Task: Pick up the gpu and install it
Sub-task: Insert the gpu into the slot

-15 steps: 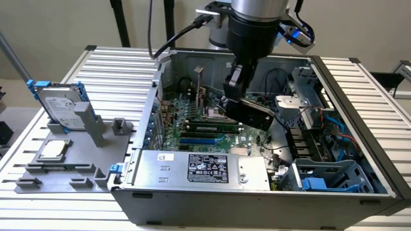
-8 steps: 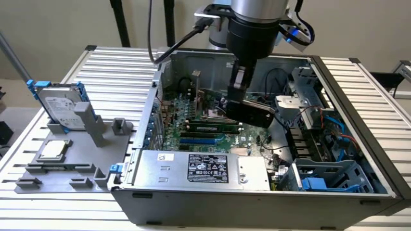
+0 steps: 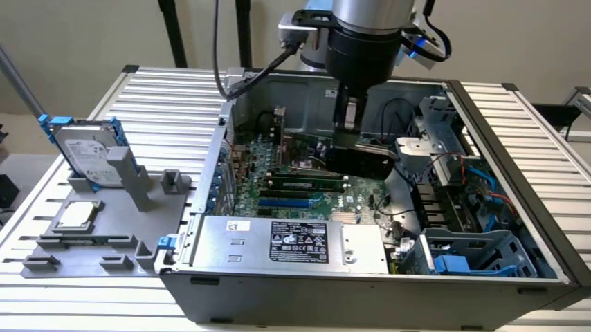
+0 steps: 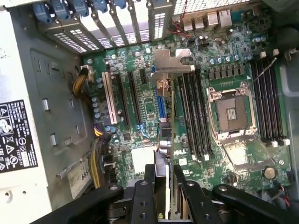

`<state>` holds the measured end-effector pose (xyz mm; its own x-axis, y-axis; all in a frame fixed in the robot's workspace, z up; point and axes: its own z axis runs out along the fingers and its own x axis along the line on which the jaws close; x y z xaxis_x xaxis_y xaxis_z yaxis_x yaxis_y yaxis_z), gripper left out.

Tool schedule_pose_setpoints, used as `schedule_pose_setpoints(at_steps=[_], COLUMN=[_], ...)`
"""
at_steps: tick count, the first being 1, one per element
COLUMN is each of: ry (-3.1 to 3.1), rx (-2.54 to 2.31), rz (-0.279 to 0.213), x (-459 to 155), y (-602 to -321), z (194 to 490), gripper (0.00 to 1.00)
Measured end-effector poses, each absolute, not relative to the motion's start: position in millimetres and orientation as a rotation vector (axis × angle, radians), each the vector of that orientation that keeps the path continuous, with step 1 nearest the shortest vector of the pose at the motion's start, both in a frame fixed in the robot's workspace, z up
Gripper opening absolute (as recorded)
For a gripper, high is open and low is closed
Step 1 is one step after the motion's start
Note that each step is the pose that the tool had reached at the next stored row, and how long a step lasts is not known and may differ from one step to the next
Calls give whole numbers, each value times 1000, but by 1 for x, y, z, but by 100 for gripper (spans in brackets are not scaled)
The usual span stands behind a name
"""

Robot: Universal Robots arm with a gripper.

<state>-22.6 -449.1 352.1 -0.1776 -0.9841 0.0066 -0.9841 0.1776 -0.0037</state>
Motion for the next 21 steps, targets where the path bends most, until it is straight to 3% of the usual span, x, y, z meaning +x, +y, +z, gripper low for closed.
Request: schedule_pose_setpoints(at_steps=[21], ry=[-2329], rx=[2106], rz=[9], x=[-85], y=[-449], z=[317], gripper=[27])
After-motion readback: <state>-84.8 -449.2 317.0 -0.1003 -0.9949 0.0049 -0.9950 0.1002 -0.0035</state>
